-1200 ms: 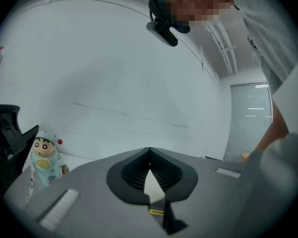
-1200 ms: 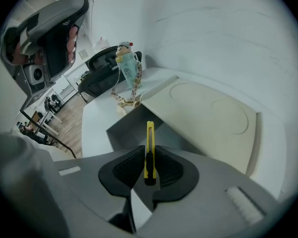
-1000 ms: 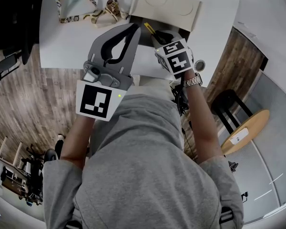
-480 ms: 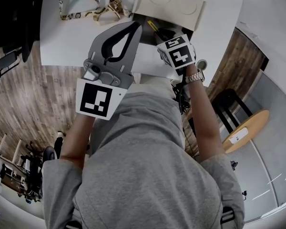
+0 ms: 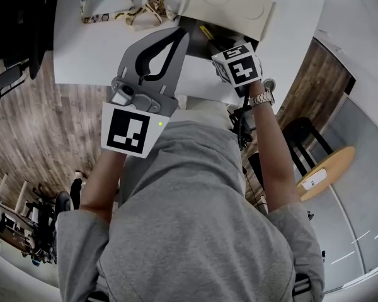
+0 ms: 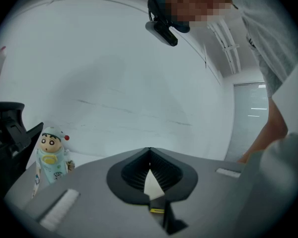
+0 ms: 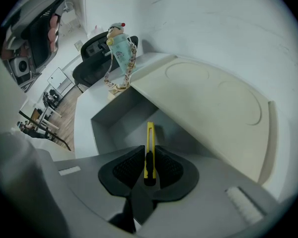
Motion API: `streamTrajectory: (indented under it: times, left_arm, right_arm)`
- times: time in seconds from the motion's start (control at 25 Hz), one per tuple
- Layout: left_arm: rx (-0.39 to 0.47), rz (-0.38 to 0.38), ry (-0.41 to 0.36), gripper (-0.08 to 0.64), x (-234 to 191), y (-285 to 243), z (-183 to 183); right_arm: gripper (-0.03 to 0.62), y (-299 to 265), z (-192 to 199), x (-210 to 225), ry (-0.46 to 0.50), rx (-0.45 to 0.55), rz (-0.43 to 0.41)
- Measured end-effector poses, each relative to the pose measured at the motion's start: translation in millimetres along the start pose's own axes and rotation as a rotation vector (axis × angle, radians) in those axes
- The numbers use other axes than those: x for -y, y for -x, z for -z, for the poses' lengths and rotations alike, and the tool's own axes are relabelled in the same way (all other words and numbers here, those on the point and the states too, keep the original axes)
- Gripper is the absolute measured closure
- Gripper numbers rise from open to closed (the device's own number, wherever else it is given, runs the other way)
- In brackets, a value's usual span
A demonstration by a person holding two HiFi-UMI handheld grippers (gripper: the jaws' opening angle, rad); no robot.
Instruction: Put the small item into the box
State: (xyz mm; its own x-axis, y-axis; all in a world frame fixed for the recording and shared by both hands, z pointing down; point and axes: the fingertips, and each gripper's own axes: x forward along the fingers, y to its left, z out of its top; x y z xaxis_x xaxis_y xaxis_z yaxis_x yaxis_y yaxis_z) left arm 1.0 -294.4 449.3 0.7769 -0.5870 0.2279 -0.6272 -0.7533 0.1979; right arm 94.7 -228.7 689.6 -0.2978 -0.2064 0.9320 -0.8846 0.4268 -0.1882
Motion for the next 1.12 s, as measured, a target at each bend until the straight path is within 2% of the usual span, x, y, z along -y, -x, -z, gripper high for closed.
streamTrajectory:
  times: [0.72, 0.88, 1.0, 1.12]
  left_arm:
    - [0.004, 0.004, -0.002, 0.557, 3.2, 2.0, -0.8]
    - [0.003, 0.004, -0.004, 0.557, 4.6, 4.0, -0.8]
    - [0.007, 0.003, -0.004, 0.557, 6.1, 6.8, -1.8]
    - [0.006, 0.005, -0.006, 0.557, 7.8, 9.8, -2.3]
  right_arm:
    - [0.491, 4.9, 0.9, 1.0, 0.000, 0.015, -0.015]
    - [0.522, 6.8, -0.2, 1.2, 0.000, 0.026, -0.005]
    - [0.568, 10.5, -2.8, 3.4, -0.004, 0.044, 0.016]
    - [0.575, 15.3, -4.7, 3.6, -0.009, 0.060, 0.023]
